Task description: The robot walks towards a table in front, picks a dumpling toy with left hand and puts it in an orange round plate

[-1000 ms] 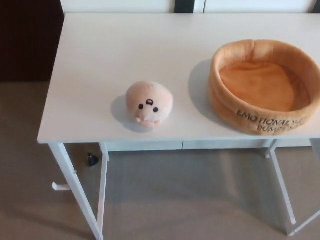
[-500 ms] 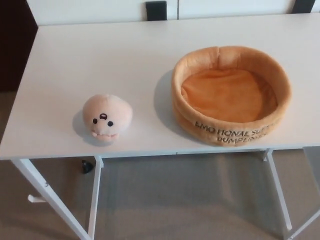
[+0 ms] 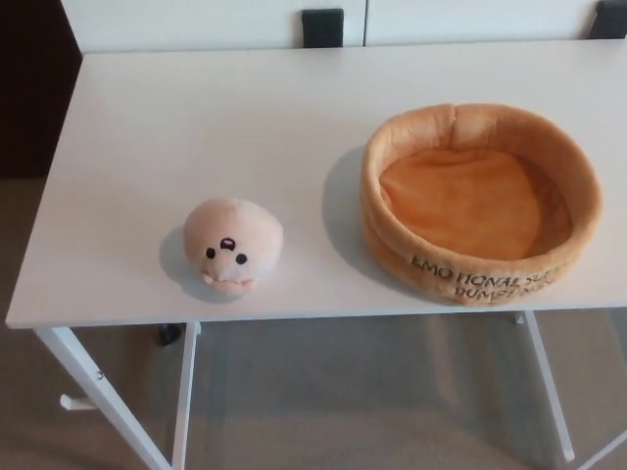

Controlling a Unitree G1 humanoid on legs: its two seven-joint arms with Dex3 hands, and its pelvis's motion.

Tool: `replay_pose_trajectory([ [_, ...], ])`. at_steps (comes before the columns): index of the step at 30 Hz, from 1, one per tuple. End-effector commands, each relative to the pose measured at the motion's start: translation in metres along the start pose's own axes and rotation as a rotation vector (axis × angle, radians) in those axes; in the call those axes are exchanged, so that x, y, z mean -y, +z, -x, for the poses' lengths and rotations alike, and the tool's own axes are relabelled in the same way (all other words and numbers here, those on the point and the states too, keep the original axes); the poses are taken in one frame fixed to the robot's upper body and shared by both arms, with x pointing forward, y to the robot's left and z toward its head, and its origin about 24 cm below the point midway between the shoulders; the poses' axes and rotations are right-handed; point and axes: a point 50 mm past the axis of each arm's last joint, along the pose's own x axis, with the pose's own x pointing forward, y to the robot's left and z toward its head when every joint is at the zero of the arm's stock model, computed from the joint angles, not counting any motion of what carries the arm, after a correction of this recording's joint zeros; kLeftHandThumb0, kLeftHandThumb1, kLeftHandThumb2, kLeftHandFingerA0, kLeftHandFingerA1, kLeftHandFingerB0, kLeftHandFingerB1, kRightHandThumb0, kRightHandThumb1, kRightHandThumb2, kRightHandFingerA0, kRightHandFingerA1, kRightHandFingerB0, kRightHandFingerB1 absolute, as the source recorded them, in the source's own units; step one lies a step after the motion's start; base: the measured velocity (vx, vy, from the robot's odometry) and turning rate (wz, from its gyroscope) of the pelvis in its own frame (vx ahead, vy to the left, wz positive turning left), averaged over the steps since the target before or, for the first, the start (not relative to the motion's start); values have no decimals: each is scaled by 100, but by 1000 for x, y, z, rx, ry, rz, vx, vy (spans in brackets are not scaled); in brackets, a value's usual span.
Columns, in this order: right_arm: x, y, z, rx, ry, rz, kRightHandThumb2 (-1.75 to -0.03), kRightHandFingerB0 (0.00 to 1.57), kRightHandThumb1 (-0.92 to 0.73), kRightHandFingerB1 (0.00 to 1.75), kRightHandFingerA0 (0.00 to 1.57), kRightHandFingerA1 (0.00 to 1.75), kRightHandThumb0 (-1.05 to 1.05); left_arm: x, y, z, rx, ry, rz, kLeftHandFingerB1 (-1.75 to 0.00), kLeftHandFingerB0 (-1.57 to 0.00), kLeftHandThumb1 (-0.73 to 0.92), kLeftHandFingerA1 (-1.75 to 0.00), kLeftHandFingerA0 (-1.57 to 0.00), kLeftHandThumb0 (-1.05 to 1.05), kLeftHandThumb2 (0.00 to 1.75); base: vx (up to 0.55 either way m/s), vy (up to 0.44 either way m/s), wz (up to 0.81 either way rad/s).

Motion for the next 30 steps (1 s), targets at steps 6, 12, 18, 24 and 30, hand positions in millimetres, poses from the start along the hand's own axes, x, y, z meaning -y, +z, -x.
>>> replay_pose_trajectory([
  [6,4,-2,1,-10,-17,-1,-83,31,-60,44,64,58,-44,-2,-1,1,9,8,3,-45,-25,48,-59,-52,-48,80,0,0,0],
  [12,4,0,0,-2,-12,-15,-82,32,-61,44,60,55,-44,-5,1,1,26,19,-28,-30,-31,63,-52,-64,-44,59,0,0,0],
  [18,8,4,0,6,-24,-25,-61,37,-71,33,70,52,-35,-28,23,2,198,130,119,-30,-28,61,-67,-65,-36,58,0,0,0],
  [24,8,5,0,13,-21,-3,-83,32,-60,45,63,59,-44,-81,61,48,704,427,248,-31,-30,53,-35,-36,-41,56,0,0,0],
  [30,5,2,1,7,-22,10,-81,33,-59,45,64,59,-43,-137,119,157,1172,614,137,-37,-20,45,-37,-22,-49,67,0,0,0],
])
